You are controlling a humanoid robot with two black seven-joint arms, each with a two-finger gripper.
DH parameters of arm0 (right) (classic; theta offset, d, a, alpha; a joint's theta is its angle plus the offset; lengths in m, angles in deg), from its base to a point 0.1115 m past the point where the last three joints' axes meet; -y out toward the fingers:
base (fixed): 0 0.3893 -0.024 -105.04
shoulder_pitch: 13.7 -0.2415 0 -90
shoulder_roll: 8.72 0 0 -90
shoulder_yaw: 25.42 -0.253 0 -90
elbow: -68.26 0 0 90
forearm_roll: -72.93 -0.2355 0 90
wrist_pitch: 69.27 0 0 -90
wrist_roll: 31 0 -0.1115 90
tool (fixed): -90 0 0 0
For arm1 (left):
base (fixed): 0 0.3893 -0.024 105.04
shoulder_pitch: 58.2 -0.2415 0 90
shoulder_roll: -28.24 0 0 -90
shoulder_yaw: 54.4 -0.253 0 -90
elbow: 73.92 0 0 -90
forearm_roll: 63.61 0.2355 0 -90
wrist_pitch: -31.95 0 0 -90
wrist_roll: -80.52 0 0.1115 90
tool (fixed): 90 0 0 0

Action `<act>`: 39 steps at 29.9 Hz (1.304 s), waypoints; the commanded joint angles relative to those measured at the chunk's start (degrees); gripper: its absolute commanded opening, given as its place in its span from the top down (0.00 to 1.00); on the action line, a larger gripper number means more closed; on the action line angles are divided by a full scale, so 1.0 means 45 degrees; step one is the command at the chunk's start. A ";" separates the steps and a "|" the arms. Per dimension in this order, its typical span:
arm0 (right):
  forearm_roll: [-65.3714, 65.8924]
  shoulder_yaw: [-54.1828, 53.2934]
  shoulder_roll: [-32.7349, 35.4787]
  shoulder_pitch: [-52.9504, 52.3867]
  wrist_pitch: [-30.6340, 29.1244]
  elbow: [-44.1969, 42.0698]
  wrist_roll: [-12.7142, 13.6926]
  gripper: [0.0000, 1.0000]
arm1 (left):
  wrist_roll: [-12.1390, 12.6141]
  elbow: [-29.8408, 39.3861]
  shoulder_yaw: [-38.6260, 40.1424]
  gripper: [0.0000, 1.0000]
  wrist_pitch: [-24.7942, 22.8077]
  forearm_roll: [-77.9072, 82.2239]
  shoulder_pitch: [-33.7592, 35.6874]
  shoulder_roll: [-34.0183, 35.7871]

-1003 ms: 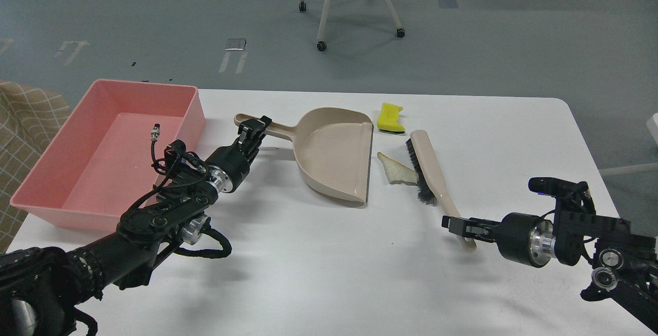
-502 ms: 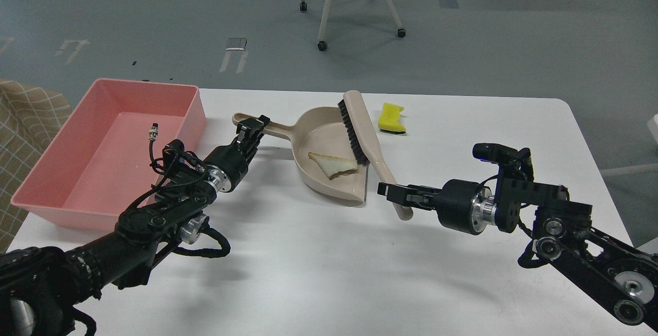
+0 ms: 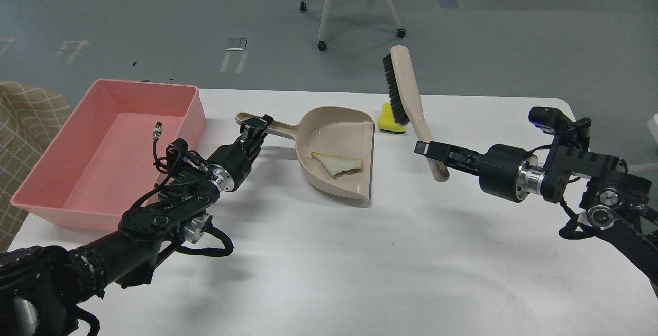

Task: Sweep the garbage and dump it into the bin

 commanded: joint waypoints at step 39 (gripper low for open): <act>-0.1147 0.3421 -0.2547 -0.2973 0.0001 -0.5289 0.0512 1.00 | -0.0002 -0.0075 0.0149 0.93 -0.0046 -0.0154 0.0066 0.0291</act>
